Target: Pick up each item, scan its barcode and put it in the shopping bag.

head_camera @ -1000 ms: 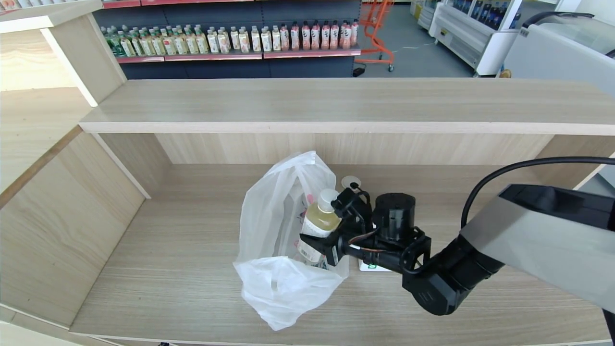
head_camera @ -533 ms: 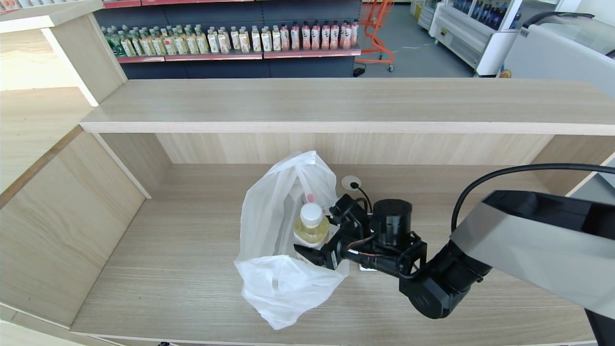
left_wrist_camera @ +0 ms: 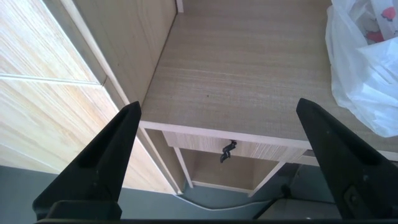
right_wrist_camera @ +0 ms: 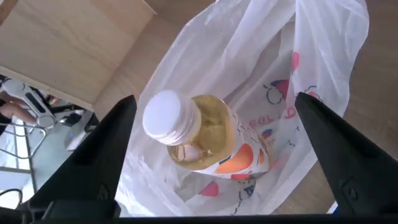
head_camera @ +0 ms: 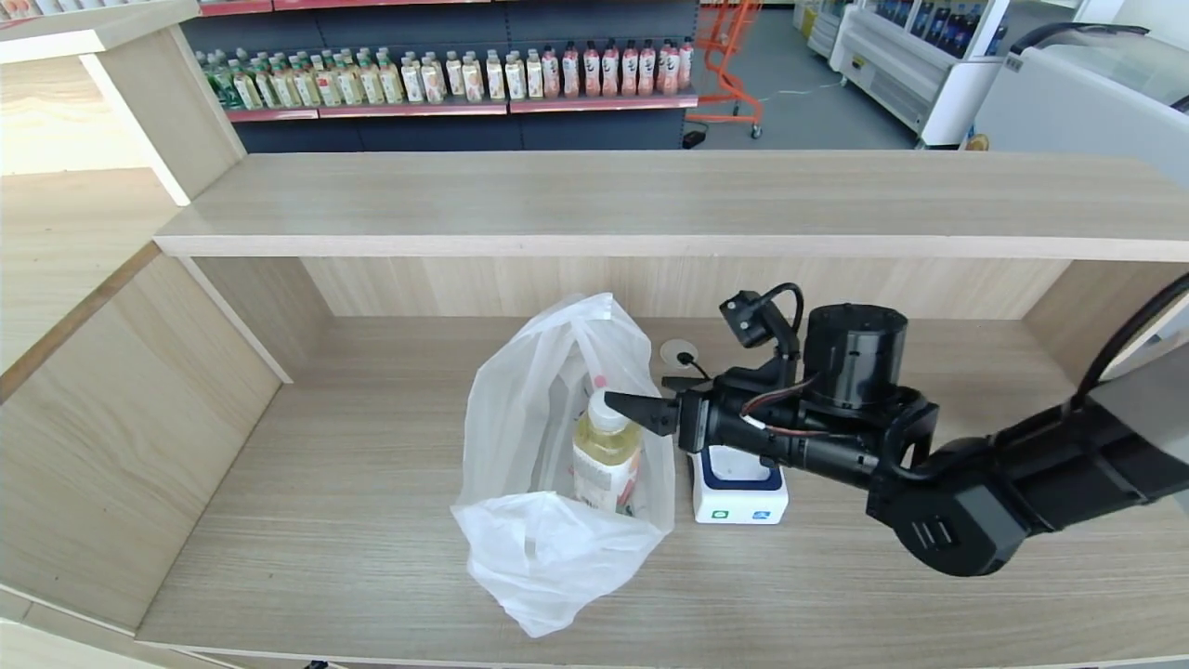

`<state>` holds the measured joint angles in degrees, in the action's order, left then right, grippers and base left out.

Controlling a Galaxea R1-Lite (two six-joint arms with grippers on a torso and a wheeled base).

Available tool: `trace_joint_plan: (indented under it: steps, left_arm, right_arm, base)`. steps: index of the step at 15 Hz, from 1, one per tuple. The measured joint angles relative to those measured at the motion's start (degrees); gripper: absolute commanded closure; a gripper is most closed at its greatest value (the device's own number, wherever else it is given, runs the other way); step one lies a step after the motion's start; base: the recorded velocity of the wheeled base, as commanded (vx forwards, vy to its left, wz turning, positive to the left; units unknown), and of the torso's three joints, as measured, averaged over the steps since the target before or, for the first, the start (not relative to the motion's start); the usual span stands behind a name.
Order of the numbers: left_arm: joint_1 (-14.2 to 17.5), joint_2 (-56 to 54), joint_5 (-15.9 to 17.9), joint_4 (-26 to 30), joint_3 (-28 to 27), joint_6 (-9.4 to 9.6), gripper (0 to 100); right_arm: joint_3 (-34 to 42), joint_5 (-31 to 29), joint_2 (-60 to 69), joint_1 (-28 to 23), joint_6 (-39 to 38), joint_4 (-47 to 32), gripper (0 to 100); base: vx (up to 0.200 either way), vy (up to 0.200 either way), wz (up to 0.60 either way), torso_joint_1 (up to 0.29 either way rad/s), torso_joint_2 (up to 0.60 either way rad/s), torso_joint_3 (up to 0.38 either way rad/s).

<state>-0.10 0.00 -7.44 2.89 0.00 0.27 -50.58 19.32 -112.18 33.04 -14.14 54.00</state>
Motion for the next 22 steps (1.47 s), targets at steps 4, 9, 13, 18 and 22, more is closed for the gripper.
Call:
trace_joint_plan:
  steps: [4,9,13,18,22]
  left_arm:
    - [0.00,0.00,0.00,0.00,0.00,-0.02,0]
    - [0.00,0.00,0.00,0.00,0.00,0.00,0]
    - [0.00,0.00,-0.02,0.00,0.00,-0.20,0]
    - [0.00,0.00,0.00,0.00,0.00,-0.13,0]
    - [0.00,0.00,0.00,0.00,0.00,-0.22,0]
  right_arm:
    - [5.52,2.79,18.30,-2.11,-6.02,-12.57,0]
    - [8.74,3.50,30.01,-9.83,-8.00,-20.13,0]
    - [10.47,3.45,31.98,-11.92,-8.02,-20.29,0]
    - [11.69,3.28,32.35,-12.75,-7.67,-20.29,0]
    - [11.80,3.06,32.17,-14.36,-6.85,-20.32,0]
  base:
    - [0.000,0.000,0.00,0.000,0.00,0.000]
    - [0.000,0.000,0.00,0.000,0.00,0.000]
    - [-0.100,0.000,0.00,0.002,0.00,0.001]
    - [-0.120,0.000,0.00,0.004,0.00,0.001]
    - [0.000,-0.150,0.00,0.007,0.00,0.004]
